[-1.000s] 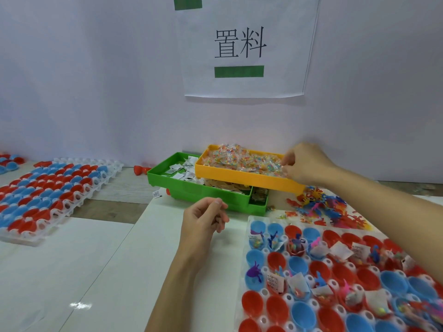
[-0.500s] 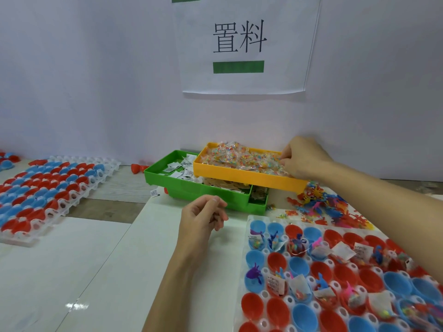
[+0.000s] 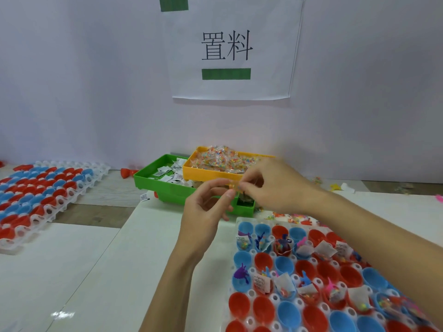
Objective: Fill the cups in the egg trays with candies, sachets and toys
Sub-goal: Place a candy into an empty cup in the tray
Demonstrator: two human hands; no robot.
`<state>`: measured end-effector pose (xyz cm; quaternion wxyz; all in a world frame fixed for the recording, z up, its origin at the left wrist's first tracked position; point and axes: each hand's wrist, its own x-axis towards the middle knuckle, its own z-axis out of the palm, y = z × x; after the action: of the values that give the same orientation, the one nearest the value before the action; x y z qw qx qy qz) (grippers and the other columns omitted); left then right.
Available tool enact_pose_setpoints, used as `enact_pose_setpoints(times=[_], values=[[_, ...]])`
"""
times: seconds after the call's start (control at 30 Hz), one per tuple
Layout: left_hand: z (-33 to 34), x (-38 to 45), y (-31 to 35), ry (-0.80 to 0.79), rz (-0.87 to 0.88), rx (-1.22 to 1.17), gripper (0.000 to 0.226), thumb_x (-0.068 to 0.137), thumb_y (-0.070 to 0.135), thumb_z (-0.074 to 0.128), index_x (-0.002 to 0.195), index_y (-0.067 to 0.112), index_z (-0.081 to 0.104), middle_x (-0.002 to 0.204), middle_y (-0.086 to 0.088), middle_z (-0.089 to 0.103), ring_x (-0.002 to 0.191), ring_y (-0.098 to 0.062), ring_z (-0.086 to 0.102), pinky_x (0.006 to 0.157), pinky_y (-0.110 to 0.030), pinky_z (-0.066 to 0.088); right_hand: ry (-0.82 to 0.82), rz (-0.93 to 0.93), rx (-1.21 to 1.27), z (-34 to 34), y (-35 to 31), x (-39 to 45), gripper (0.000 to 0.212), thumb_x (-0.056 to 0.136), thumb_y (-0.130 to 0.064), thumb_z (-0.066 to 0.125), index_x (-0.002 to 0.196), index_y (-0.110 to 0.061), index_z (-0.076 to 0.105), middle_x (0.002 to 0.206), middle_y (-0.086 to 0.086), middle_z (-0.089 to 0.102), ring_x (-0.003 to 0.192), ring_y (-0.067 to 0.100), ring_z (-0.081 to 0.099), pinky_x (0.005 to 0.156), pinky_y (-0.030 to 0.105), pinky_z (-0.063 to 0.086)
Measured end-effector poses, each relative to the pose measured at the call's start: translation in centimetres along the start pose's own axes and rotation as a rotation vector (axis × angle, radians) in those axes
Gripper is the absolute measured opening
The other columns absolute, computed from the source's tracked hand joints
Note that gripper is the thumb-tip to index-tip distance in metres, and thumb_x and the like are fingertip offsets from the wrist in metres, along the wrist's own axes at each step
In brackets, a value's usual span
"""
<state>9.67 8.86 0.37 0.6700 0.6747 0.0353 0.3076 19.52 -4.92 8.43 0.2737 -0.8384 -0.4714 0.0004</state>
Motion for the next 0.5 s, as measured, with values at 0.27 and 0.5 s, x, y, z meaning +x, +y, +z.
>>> enact_pose_setpoints(times=[0.27,0.5], values=[[-0.3,0.0,-0.4,0.010,0.014,-0.081,0.012,0.088,0.007,0.070,0.091,0.018,0.073,0.072,-0.012,0.069,0.064,-0.019,0.061,0.063,-0.026,0.051,-0.039,0.060,0.158,0.9,-0.9,-0.3,0.031,0.099,-0.027,0.056,0.085,-0.012,0.078,0.078,0.010,0.074,0.075,0.025,0.069,0.073,0.038,0.056],[-0.5,0.0,-0.6,-0.051,-0.025,-0.190,0.018,0.079,0.025,0.074,0.094,0.018,0.070,0.072,-0.011,0.066,0.066,-0.020,0.058,0.063,-0.026,0.050,-0.063,0.280,0.548,2.1,-1.1,-0.5,0.030,0.102,-0.027,0.055,0.087,-0.009,0.074,0.071,0.004,0.075,0.062,0.012,0.073,0.050,0.013,0.047]])
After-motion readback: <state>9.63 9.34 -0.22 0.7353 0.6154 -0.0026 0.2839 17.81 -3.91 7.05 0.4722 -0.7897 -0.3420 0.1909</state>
